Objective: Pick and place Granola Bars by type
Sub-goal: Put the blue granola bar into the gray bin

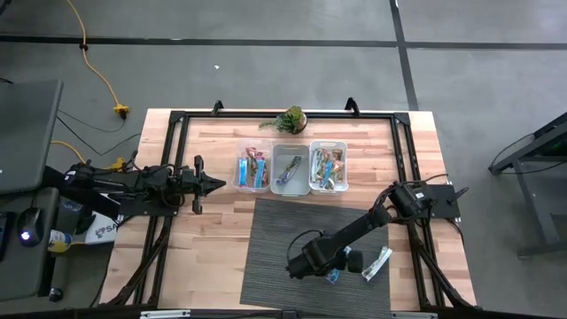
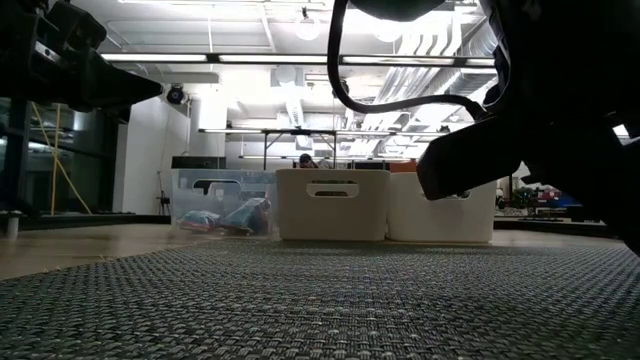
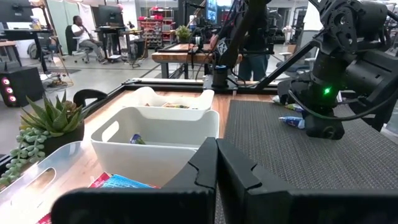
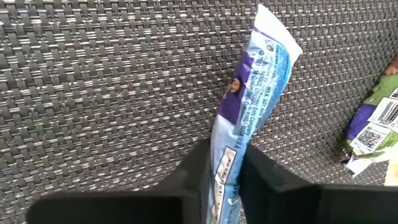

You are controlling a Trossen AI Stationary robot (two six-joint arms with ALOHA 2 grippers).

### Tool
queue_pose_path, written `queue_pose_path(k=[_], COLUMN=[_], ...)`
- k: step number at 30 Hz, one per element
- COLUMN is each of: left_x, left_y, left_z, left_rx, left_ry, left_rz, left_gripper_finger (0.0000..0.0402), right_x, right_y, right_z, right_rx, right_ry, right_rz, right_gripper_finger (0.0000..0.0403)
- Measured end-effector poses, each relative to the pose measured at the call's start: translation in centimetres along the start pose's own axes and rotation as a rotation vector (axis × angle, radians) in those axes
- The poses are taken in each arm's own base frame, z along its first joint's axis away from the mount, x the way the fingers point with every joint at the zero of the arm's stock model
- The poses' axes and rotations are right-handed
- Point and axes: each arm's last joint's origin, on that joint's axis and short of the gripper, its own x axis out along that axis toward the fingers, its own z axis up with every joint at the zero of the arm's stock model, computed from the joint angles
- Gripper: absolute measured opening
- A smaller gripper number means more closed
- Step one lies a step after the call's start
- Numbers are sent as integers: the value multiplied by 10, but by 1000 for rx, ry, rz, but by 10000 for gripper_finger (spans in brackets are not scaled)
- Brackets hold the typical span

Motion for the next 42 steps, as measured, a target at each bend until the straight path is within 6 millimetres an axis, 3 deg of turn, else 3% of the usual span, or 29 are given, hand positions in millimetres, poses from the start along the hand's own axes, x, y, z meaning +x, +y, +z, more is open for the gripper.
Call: queue_pose_path(k=[11, 19, 30, 42], left_x=[0, 0, 0, 0], left_y=[0, 0, 0, 0], left_z=[0, 0, 0, 0], left_rx=[0, 0, 0, 0], left_ry=[0, 0, 0, 1], left_rz=[-1, -1, 0, 0], left_gripper_finger=[0, 0, 0, 0], right_x=[-18, -65, -143, -192], right_y=[-2, -11, 1, 36], right_z=[-4, -5, 5, 23], right_rx=[-16, -42, -300, -525], right_ry=[-13, -103, -431, -842], right_rz=[9, 29, 502, 812], right_gripper_finger=[26, 22, 22, 19])
